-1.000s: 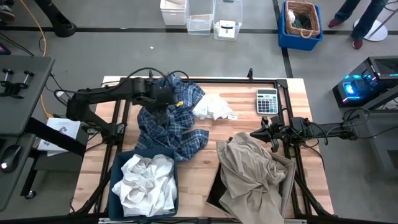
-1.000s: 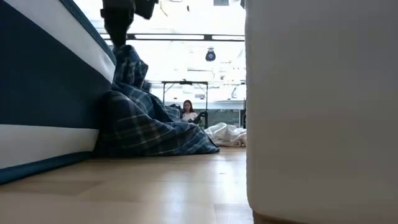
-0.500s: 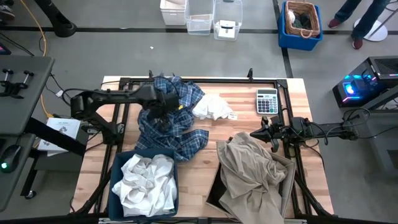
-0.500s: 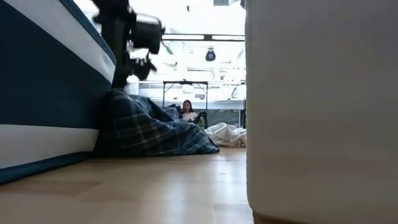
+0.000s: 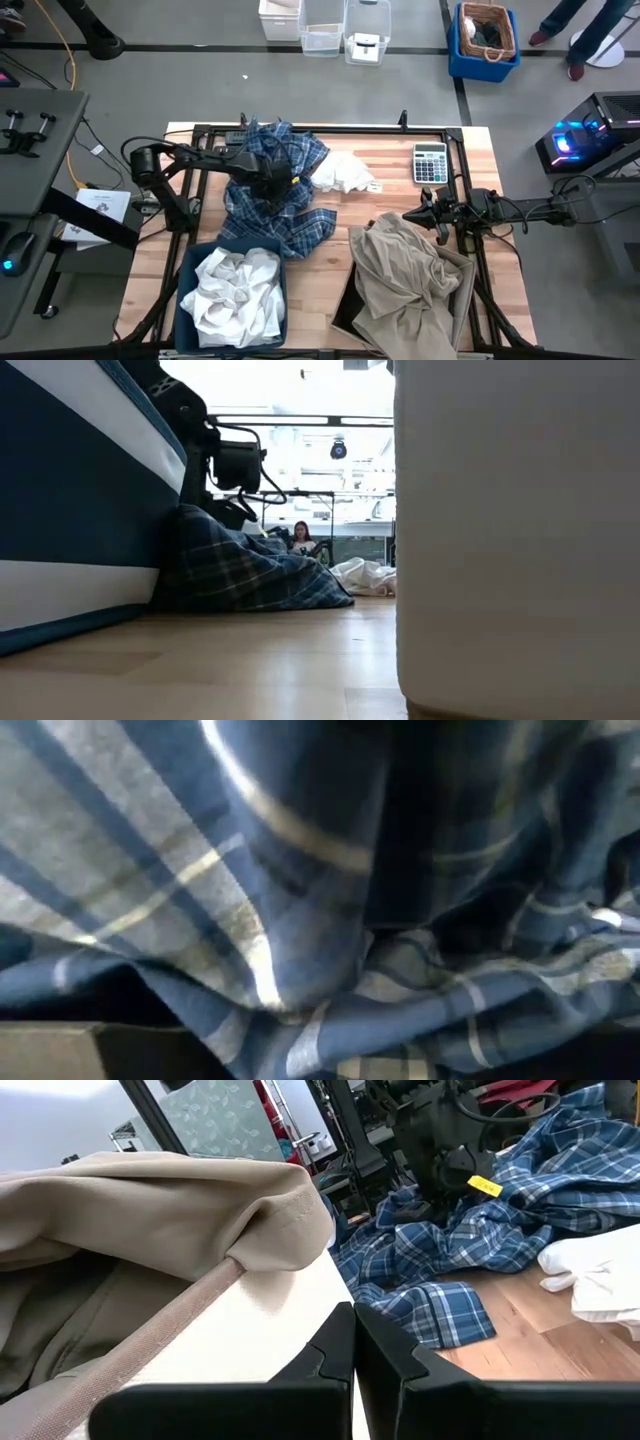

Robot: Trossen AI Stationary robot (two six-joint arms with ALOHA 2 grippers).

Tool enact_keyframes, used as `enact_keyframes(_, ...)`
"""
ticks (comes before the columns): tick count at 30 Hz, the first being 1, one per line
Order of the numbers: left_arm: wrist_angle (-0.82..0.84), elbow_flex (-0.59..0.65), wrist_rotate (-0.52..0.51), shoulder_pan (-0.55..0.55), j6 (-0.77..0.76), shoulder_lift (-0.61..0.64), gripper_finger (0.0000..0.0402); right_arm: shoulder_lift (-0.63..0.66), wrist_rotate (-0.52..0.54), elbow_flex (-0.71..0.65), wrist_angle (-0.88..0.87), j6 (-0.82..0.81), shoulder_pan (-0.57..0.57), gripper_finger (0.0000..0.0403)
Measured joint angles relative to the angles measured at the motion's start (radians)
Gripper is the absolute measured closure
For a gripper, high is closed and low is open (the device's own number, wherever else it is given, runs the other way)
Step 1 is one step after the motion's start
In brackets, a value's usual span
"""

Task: Sort clothes
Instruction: Put the blue checkered shirt into the blue bin

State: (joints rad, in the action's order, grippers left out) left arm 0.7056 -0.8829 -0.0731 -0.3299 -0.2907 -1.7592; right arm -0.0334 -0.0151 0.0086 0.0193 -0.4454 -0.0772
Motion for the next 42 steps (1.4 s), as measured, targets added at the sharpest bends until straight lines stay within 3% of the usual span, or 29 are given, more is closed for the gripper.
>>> enact_keyframes(4,-0.054,0.000,-0.018,-0.003,0.039,-0.001,0.0186,0.000,0.000,0.000,0.000,0.000,0.000,0.0402)
enact_keyframes(9,-0.115,0.000,-0.045,0.000,0.057,-0.010,0.0361,0.000,0.000,0.000,0.000,0.000,0.000,0.0402)
enact_keyframes(10,-0.118,0.000,-0.043,0.000,0.053,-0.010,0.0371,0.000,0.000,0.000,0.000,0.000,0.000,0.0402)
enact_keyframes(13,-0.095,-0.018,-0.049,0.007,0.041,-0.011,0.0371,0.000,0.000,0.000,0.000,0.000,0.000,0.0402)
enact_keyframes(15,-0.099,-0.018,-0.050,0.010,0.041,0.055,0.0371,0.000,0.000,0.000,0.000,0.000,0.000,0.0402)
enact_keyframes(23,0.042,-0.146,-0.048,0.022,0.006,0.525,0.0371,0.000,0.000,0.000,0.000,0.000,0.000,0.0402)
enact_keyframes(28,0.057,-0.328,-0.064,0.052,-0.023,0.785,0.0371,0.000,0.000,0.000,0.000,0.000,0.000,0.0402)
enact_keyframes(33,0.049,-0.532,-0.057,0.130,-0.067,0.923,0.0372,0.000,0.000,0.000,0.000,0.000,0.000,0.0402)
enact_keyframes(37,0.007,-0.688,0.042,0.212,-0.082,0.960,0.0372,0.000,0.000,0.000,0.000,0.000,0.000,0.0402)
enact_keyframes(42,-0.127,-0.794,0.354,0.282,-0.202,0.941,0.0372,0.000,0.000,0.000,0.000,0.000,0.000,0.0402)
